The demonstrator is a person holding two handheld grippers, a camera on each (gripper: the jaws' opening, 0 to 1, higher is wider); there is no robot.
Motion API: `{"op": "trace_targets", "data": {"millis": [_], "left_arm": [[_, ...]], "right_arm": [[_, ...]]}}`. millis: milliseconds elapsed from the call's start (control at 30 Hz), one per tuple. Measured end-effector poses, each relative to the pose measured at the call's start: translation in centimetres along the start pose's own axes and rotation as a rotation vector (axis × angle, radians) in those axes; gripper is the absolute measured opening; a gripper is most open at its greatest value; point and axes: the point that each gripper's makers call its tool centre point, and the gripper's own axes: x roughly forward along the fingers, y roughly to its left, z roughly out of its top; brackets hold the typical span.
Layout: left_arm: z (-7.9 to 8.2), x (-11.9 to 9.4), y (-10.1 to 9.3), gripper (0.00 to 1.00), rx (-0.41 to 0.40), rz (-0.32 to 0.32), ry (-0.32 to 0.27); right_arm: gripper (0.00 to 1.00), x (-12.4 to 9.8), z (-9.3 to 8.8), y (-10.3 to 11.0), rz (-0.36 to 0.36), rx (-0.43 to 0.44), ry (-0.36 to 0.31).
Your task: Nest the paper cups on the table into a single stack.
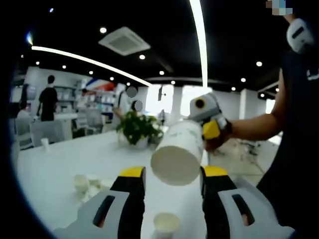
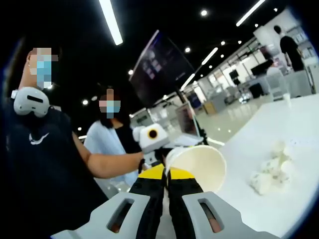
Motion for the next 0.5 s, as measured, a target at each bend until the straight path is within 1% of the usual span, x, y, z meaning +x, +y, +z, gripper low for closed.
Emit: {"op": "trace_targets", "data": {"millis": [67, 100, 133, 167, 200, 233, 267, 300, 333, 367, 433, 500], "left_arm": [[0.0, -0.2, 0.8, 0.55, 0.014, 0.037, 0.000], [-0.2, -0.4, 1.6, 0.59, 0.019, 0.075, 0.010], [-0.4, -0.6, 2.2, 0.69, 0.021, 0.109, 0.020], [-0.7, -0.9, 3.1, 0.76, 0.018, 0.159, 0.037], [-0.9, -1.2, 3.6, 0.80, 0.019, 0.183, 0.047], [-1.4, -1.6, 4.5, 0.85, 0.013, 0.227, 0.072], [-1.8, -1.9, 4.9, 0.90, 0.004, 0.246, 0.094], [-2.0, -2.3, 5.4, 0.95, -0.006, 0.276, 0.101], [-2.0, -2.5, 5.7, 0.98, -0.005, 0.289, 0.099], [-2.0, -2.8, 5.9, 0.97, 0.001, 0.295, 0.099], [-1.9, -3.3, 6.0, 0.98, 0.008, 0.306, 0.094], [-1.8, -3.8, 6.3, 0.98, 0.016, 0.325, 0.094]], "right_arm": [[0.00, 0.0, 0.3, -0.2, -0.017, -0.020, 0.009], [0.00, 0.0, 0.4, -0.5, -0.037, -0.035, 0.027], [0.00, 0.0, 0.5, -0.6, -0.045, -0.044, 0.035], [0.00, -0.1, 0.6, -0.8, -0.055, -0.054, 0.049], [0.00, -0.1, 0.5, -0.9, -0.065, -0.066, 0.069], [0.00, -0.2, 0.6, -1.2, -0.077, -0.085, 0.091], [0.00, -0.2, 0.7, -1.2, -0.081, -0.094, 0.102], [0.00, -0.4, 0.5, -1.5, -0.104, -0.118, 0.138], [0.00, -0.5, 0.5, -1.6, -0.113, -0.135, 0.156], [0.00, -0.5, 0.6, -1.6, -0.117, -0.144, 0.163], [0.00, -0.5, 1.1, -1.7, -0.130, -0.160, 0.174], [0.00, -0.7, 1.2, -1.9, -0.148, -0.177, 0.199]]}}
